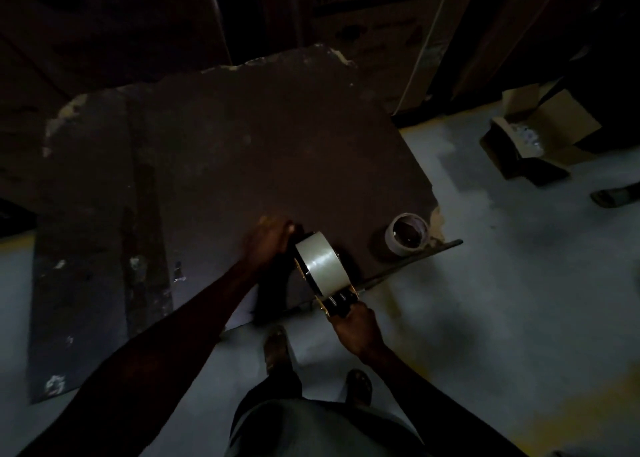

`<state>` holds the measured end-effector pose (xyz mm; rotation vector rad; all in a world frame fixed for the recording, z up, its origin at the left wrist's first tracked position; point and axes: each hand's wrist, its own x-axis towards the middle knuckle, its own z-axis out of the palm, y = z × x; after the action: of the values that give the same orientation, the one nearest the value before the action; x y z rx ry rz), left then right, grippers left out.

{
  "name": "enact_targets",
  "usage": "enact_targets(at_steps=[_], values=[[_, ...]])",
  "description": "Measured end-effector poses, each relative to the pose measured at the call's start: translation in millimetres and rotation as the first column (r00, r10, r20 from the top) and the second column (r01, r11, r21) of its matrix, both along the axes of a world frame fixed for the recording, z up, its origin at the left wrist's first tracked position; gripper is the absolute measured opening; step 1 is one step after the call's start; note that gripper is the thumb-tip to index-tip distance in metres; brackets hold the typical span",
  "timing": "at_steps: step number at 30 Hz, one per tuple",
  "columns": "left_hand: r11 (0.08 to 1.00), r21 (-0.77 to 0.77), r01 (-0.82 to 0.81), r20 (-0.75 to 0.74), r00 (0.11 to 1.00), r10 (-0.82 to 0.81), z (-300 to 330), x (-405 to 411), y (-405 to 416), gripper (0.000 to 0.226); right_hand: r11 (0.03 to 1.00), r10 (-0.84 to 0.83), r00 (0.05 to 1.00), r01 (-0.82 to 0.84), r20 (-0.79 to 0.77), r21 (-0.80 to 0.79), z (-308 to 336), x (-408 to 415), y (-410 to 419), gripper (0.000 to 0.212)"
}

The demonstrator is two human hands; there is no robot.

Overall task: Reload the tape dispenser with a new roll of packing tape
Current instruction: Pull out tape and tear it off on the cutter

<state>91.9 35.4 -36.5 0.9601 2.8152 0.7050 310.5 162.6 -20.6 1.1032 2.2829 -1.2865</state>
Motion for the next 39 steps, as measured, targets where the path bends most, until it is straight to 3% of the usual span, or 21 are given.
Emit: enact_targets(at_steps=[2,4,7,10,16,22,26,28,33,37,39], values=[[0.954,-0.140,0.266,0.071,0.963,-0.259,-12,8,-7,0.051,1.000,0.001,1.000,-0.001,-0.010,-0.006,-1,1,1,0.040],[0.887,-0.270,0.374,0.258,0.916,-0.308,-25,2,-17,0.078,1.000,0.022,0.999,-0.022,-0.026,0.012,-3,1,3,0.043],[0.833,-0.323,0.449,0.317,0.881,-0.352,-26,-7,-23,0.101,0.999,0.045,0.999,-0.044,-0.031,0.020,-2,1,4,0.042],[0.837,-0.308,0.453,0.366,0.868,-0.335,-20,-3,-20,0.097,0.999,0.044,0.999,-0.043,-0.019,0.012,-4,1,6,0.039],[0.768,-0.462,0.443,0.373,0.883,-0.285,-27,-4,-14,0.092,1.000,0.024,0.998,-0.023,-0.066,0.015,-5,7,5,0.038],[0.713,-0.550,0.436,0.299,0.899,-0.319,-18,3,-6,0.076,1.000,0.000,1.000,0.000,-0.030,-0.014,-16,50,7,0.046],[0.704,-0.547,0.452,0.348,0.888,-0.299,-14,4,-6,0.098,1.000,0.024,1.000,-0.024,-0.020,-0.006,-20,88,11,0.030],[0.721,-0.548,0.425,0.317,0.902,-0.292,-14,9,-7,0.110,1.000,0.021,0.999,-0.021,-0.030,0.008,-20,92,11,0.034],[0.662,-0.585,0.468,0.130,0.860,-0.493,-30,63,-9,0.108,1.000,0.021,0.999,-0.020,-0.042,0.023,-27,93,11,0.041],[0.661,-0.491,0.567,0.092,0.789,-0.608,-39,84,-2,0.089,1.000,-0.006,0.999,0.007,-0.034,0.019,-30,91,9,0.034],[0.665,-0.478,0.575,0.126,0.793,-0.596,-35,77,0,0.101,1.000,-0.018,0.999,0.018,-0.046,0.017,-28,91,8,0.043]])
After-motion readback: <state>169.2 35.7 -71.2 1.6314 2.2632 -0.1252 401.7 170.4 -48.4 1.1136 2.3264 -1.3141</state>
